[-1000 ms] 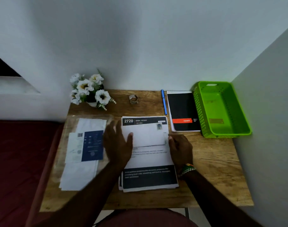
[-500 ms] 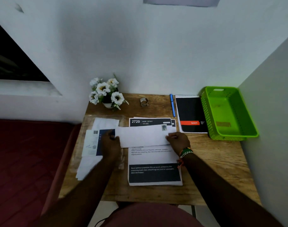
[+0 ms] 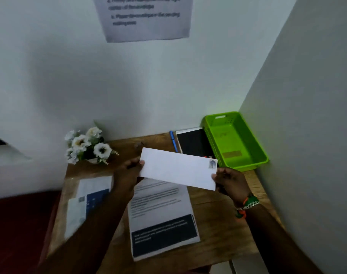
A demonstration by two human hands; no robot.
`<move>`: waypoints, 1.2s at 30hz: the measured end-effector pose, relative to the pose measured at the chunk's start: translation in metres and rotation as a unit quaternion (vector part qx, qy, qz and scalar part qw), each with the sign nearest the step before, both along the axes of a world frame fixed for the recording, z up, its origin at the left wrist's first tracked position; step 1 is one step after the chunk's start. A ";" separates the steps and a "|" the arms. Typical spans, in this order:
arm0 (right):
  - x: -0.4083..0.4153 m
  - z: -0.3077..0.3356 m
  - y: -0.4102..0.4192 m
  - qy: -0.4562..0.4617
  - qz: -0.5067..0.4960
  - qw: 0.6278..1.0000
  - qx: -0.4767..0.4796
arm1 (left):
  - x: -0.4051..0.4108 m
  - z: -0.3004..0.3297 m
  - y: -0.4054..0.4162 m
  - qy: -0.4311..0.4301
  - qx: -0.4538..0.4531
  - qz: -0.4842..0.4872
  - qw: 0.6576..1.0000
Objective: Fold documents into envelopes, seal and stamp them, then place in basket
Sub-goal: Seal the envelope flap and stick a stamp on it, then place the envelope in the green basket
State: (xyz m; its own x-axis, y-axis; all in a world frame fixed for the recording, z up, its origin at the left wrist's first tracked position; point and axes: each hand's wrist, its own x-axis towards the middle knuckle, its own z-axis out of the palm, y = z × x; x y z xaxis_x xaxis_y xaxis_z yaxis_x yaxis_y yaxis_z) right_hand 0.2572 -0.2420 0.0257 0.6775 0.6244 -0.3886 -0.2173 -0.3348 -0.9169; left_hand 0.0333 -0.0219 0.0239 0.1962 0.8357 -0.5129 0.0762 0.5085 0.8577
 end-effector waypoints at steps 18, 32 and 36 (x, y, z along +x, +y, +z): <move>0.061 -0.005 -0.111 0.093 -0.391 0.915 0.027 | 0.262 -0.014 -0.055 -0.082 0.002 -0.151 0.985; 0.081 -0.002 -0.023 0.151 -0.405 0.898 0.085 | 0.270 -0.048 -0.084 0.033 0.121 -0.157 0.980; 0.084 -0.004 -0.013 0.134 -0.390 0.908 0.071 | 0.269 -0.050 -0.084 0.033 0.121 -0.156 0.980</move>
State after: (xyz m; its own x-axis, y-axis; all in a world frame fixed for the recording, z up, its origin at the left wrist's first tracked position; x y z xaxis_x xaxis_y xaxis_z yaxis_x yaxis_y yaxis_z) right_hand 0.3409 -0.2552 0.0220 0.8285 0.0522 -0.5576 -0.5591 0.1341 -0.8182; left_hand 0.3022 -0.1061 -0.0262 0.4340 0.8393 -0.3275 0.2541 0.2348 0.9383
